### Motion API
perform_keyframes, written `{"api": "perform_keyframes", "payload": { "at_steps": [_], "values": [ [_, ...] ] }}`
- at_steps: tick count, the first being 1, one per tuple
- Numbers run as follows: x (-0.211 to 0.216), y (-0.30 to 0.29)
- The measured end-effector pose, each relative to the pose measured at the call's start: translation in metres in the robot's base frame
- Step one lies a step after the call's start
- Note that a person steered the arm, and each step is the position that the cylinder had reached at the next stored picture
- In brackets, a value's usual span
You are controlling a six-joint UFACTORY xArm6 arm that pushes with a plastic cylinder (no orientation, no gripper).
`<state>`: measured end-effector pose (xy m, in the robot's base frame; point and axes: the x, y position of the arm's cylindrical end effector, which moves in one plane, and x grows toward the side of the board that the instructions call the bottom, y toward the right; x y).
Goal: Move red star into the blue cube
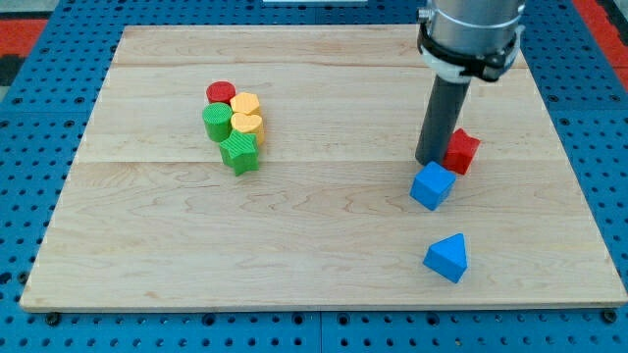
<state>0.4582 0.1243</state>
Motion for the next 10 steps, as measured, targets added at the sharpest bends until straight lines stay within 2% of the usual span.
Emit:
{"api": "perform_keyframes", "payload": {
  "at_steps": [1,2,3,4,5,6,7,8,9,10],
  "values": [
    [0.035,-0.01],
    [0.017,-0.031],
    [-0.036,-0.068],
    [-0.101,-0.037],
    [-0.105,0.021],
    [-0.074,0.07],
    [-0.034,0.058],
    [-0.061,0.058],
    [-0.048,0.049],
    [0.001,0.019]
  ]
}}
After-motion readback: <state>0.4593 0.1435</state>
